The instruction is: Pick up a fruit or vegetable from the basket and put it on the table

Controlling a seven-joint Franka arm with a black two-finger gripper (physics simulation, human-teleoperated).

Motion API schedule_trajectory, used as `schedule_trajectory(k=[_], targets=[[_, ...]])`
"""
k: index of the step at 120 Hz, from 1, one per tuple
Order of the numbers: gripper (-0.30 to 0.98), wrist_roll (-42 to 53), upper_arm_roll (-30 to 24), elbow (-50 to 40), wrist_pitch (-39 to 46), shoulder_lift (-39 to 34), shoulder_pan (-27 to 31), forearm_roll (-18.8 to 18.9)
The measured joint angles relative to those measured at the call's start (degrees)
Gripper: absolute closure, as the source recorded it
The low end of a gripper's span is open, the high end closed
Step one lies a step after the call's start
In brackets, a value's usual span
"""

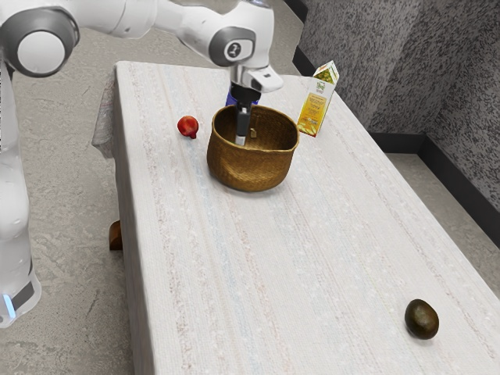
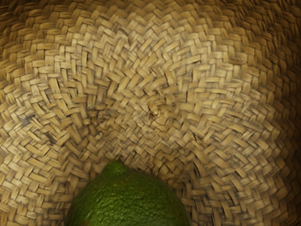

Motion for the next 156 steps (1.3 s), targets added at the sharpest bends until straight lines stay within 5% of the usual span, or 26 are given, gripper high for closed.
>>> schedule_trajectory(k=[114, 136, 156], targets=[[0.0, -2.0, -0.1, -2.4, 0.4, 5.6, 0.8, -1.0], [0.35, -2.3, -0.1, -2.1, 0.5, 5.6, 0.5, -0.5], [0.43, -2.7, 0.9, -0.4, 0.7, 4.7, 0.1, 0.7]])
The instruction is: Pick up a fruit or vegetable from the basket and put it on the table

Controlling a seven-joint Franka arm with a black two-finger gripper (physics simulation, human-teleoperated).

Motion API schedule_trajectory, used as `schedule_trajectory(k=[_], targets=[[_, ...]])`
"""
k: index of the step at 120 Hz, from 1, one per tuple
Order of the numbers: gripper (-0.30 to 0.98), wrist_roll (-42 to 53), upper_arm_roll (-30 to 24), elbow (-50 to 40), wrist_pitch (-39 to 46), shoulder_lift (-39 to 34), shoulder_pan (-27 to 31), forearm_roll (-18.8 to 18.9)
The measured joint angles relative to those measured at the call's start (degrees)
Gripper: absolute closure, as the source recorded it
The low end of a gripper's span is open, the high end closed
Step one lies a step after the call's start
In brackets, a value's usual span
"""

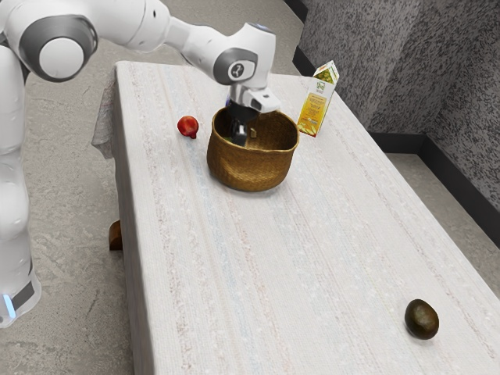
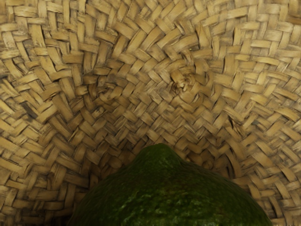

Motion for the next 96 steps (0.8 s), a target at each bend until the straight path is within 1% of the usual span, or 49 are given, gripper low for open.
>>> schedule_trajectory(k=[10, 12, 14, 18, 25, 40, 51, 60, 64, 75, 84, 90, 96], targets=[[0.45, -0.2, 0.4, 1.0, 0.0, -0.2, 0.4, 1.1], [0.54, -0.2, 0.4, 1.3, 0.0, -0.1, 0.6, 1.4], [0.59, -0.3, 0.3, 1.7, 0.1, -0.1, 0.7, 1.7], [0.63, -0.4, 0.3, 3.0, 0.0, -0.1, 0.8, 2.3], [0.64, -0.7, 0.1, 5.2, -0.2, 0.1, 0.9, 3.5], [0.63, -1.4, -0.9, 9.4, -1.5, 0.0, 1.1, 5.5], [0.64, -1.8, -2.1, 14.5, -3.6, -0.4, 0.9, 6.7], [0.6, -1.9, -2.7, 20.2, -6.2, -0.5, 0.1, 8.0], [0.59, -2.0, -3.9, 22.7, -7.5, -0.5, 0.7, 8.5], [0.53, -2.0, -10.3, 30.0, -11.7, -1.3, 4.3, 10.4], [0.46, -2.1, -16.5, 35.7, -15.1, -1.5, 6.5, 12.3], [0.42, -2.2, -18.4, 38.6, -17.0, -0.5, 4.7, 12.9], [0.38, -2.3, -19.1, 43.0, -18.8, 2.5, -0.4, 13.3]])
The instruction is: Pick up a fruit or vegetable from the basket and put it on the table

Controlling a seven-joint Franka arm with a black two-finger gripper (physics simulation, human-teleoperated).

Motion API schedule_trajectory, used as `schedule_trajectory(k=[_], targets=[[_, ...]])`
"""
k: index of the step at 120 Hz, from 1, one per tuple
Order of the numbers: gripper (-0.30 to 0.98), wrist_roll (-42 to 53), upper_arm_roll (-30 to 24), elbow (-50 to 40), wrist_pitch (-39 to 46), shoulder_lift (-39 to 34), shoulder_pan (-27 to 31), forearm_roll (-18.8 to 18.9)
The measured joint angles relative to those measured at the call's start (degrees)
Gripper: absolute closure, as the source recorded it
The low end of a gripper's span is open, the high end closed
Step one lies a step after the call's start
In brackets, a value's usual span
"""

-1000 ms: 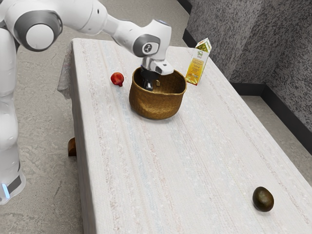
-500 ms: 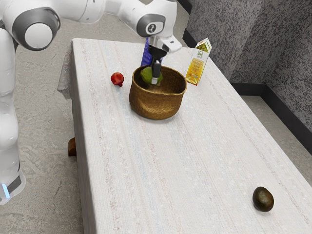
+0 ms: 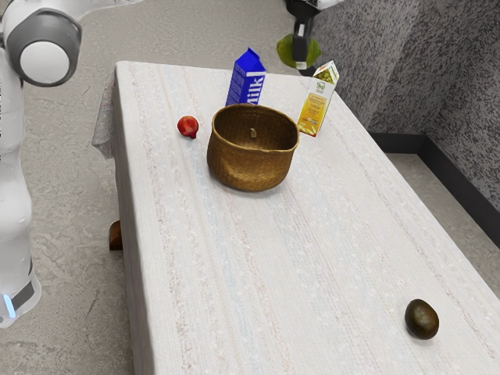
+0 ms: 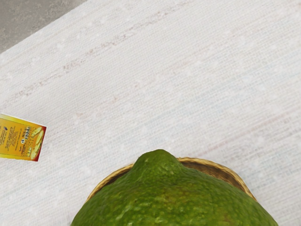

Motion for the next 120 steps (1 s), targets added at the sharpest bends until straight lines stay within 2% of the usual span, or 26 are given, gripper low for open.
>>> schedule_trajectory(k=[11, 20, 56, 67, 90, 100, 107, 114, 120], targets=[[0.37, -0.2, -0.5, 5.3, -2.7, 6.1, -13.1, 0.6], [0.38, -0.4, -0.6, 6.3, -4.2, 9.9, -17.3, 0.9], [0.43, -1.3, -0.3, 7.8, -5.2, 20.4, -17.9, 1.0], [0.22, -1.4, 0.2, 7.4, -4.9, 20.6, -18.1, 0.8], [0.06, -1.7, 0.4, 7.2, -4.8, 19.7, -18.1, 0.3], [0.03, -1.9, 1.3, 0.6, -3.6, 13.2, -17.1, 0.2], [0.02, -3.1, 3.6, -9.1, -2.6, 2.2, -14.8, -0.2], [0.01, -5.2, 8.7, -18.9, -2.5, -11.0, -13.3, -0.4], [0.01, -6.9, 10.7, -22.8, -2.8, -16.8, -11.7, -0.4]])
